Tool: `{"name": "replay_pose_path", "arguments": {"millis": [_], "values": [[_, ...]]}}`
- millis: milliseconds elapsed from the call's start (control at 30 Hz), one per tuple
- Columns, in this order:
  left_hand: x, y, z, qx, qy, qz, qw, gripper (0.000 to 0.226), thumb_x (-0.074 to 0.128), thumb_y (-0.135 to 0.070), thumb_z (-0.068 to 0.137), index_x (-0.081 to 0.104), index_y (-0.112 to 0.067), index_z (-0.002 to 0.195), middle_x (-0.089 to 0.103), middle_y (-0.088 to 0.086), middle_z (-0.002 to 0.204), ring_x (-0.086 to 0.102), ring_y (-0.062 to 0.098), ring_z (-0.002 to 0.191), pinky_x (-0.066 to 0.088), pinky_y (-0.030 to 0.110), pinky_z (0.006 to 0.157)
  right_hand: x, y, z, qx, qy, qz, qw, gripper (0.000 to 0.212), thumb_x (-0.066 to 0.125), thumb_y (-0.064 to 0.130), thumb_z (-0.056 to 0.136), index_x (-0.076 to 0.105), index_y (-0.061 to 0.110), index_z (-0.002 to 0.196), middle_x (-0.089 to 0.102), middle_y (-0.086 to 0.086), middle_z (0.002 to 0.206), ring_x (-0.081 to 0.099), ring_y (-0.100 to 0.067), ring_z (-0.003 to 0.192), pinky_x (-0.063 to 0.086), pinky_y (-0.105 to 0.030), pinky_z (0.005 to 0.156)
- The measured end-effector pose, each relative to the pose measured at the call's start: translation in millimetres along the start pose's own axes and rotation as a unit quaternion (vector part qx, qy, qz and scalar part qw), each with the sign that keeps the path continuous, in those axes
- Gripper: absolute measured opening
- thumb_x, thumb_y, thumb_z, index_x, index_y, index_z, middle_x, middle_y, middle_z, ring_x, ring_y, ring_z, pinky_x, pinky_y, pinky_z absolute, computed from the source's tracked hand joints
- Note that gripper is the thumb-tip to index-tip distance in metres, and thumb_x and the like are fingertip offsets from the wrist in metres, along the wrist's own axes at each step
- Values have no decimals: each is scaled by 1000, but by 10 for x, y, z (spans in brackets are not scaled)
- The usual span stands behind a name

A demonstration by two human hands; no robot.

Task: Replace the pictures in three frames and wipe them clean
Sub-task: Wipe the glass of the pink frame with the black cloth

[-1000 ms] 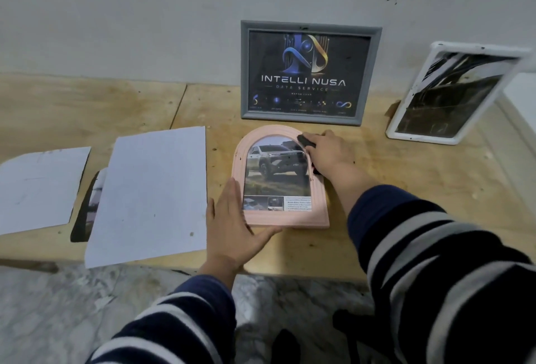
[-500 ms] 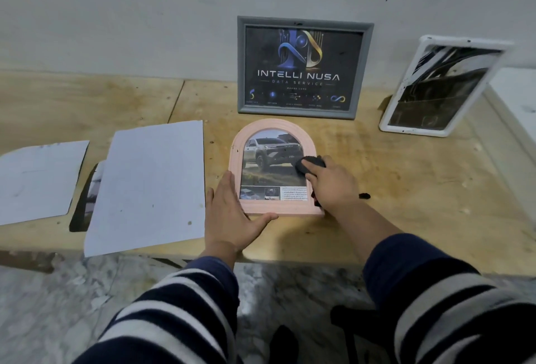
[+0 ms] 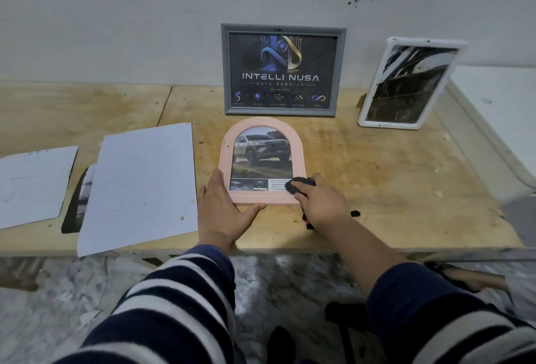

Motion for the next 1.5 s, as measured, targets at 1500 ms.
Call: {"name": "replay_pose_path", "arguments": {"millis": [1500], "values": [[-308,222,113,-40,81,-196,976,69,48,-54,91,29,-18,146,55,0,136,53,19,122,42,34,102,-509,1016,590,23,82,278,957,25,46,30,92,51,20,115,61,-6,102,58,-26,89,46,-32,70]]}}
Point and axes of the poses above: each hand's wrist, its own z-axis towards the middle knuckle, its own x-axis out of the palm, y = z × x, the point moved 2 cm from there along z, towards the middle knuckle
